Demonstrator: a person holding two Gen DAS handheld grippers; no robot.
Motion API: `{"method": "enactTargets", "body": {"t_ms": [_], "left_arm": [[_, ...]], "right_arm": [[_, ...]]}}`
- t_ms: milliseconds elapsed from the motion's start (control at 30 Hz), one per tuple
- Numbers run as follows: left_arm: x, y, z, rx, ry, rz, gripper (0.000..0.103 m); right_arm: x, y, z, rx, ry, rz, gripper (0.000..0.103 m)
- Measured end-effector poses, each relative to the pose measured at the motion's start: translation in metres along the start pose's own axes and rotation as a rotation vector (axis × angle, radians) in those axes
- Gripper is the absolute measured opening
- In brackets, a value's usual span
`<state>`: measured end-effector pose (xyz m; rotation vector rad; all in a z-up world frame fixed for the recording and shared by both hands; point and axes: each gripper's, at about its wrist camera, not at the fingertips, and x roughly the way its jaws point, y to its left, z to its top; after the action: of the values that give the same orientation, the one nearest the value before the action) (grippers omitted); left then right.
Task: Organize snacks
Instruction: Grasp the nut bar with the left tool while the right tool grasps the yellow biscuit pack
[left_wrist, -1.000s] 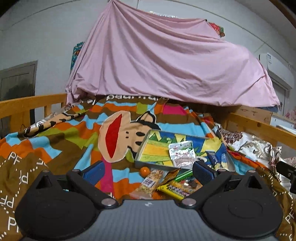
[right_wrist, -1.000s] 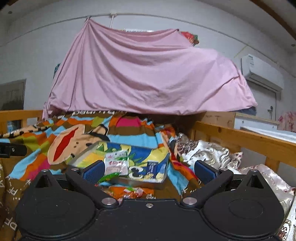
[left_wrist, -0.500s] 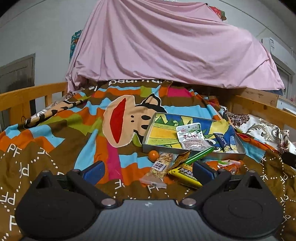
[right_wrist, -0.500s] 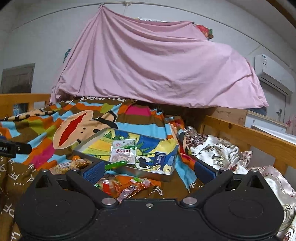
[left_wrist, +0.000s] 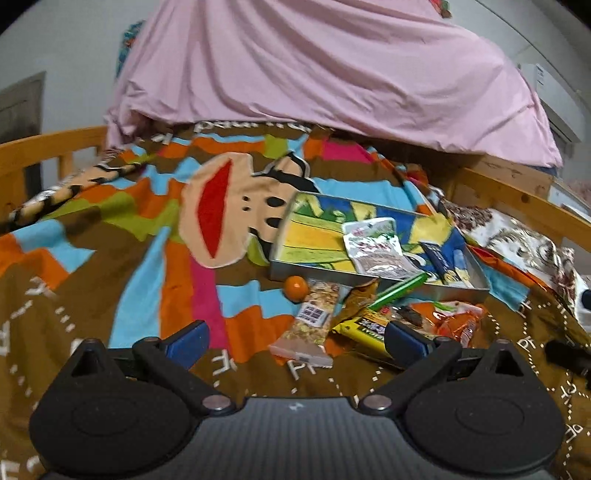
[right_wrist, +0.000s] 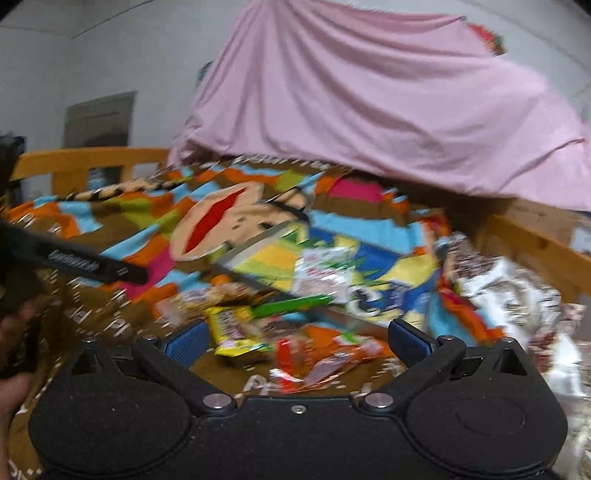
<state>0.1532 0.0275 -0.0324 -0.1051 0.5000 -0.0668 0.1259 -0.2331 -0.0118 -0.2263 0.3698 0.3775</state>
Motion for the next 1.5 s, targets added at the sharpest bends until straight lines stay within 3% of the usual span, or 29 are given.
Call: {"method": "enactTargets", "body": {"t_ms": [133,233,433,633,833,933,1200,1500], "left_arm": [[0.022,0.000,0.011,0.056,0.032,-0.064,0.103],[0.040,0.000,0.017,0.135,0.068,-0.099,0.103],[0.067,0.009,0.017,0.157,0.122,-0.160,0.103],[0.092,0.015,0.016,0.160,0.179,-0.163,0.103],[0.116,0.014,0.014,0.155,0.234,-0.115,0.103],[0.122,0.017,0.016,0.122,0.237,-0.130,0.103],[0.134,0.033,0.020,-0.092,0.251,-0.182,0.102],[0.146,0.022,0.016,-0.026,0.240,-0.178,0.103]], "right_arm": [[0.026,0.008,0.001,-0.067,0.072,0.127,0.102],[0.042,0.013,-0.002,-0.111,0.108,0.146,0.102],[0.067,0.007,-0.008,0.018,0.189,0.242,0.102],[0.095,0.007,-0.015,0.101,0.259,0.303,0.098],[0.117,0.002,-0.015,0.144,0.259,0.286,0.096],[0.127,-0.003,-0.013,0.168,0.244,0.286,0.095],[0.128,0.001,-0.009,0.164,0.262,0.325,0.093],[0.143,0.010,-0.010,0.105,0.228,0.292,0.091]]}}
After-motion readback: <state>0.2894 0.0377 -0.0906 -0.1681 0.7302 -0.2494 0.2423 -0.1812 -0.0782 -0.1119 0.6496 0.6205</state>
